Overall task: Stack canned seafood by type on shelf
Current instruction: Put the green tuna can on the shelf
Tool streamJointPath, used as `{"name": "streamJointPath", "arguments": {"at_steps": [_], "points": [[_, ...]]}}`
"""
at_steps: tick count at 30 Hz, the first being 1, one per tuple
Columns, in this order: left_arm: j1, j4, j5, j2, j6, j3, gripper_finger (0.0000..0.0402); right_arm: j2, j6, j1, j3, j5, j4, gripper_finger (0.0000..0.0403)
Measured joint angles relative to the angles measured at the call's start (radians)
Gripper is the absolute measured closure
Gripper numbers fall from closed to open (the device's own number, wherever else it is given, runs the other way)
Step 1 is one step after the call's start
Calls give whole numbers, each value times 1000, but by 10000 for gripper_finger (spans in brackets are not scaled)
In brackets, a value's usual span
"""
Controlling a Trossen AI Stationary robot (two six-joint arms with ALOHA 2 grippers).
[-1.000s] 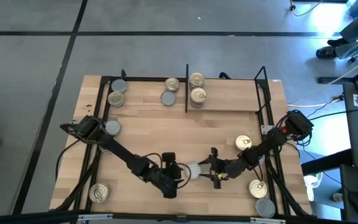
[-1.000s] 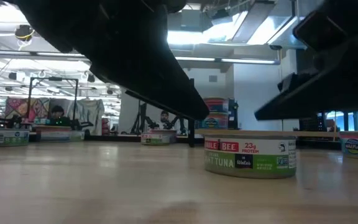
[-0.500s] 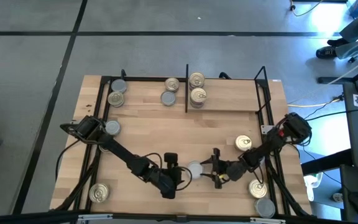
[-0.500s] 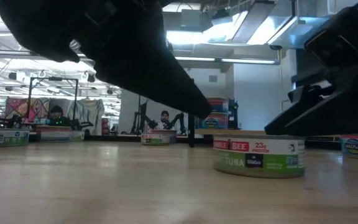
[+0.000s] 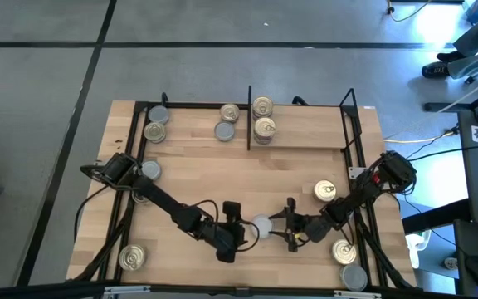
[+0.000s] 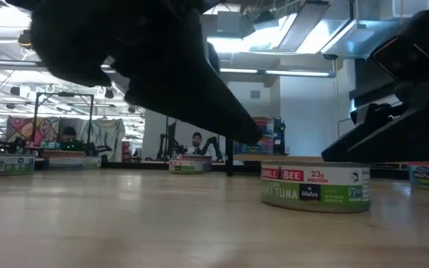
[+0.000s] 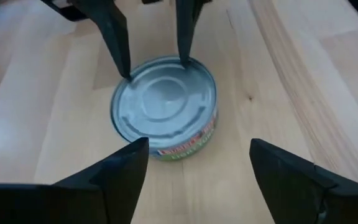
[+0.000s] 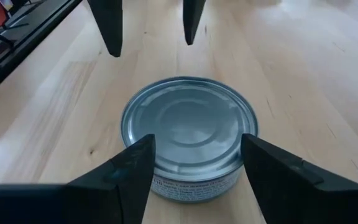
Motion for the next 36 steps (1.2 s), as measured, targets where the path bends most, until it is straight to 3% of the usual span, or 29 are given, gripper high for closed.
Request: {"name": "streamJointPath", "arguments": {"at_steps": [12, 21, 36], "points": [[0, 55, 0, 0, 72, 0, 119, 68, 3, 7, 0, 41, 81, 166], [0, 50, 0, 0, 85, 0, 119, 80, 39, 41, -25, 153, 86, 166], [0, 51, 0, 0, 86, 0, 119, 106, 33, 48, -51, 168, 160, 166]]}}
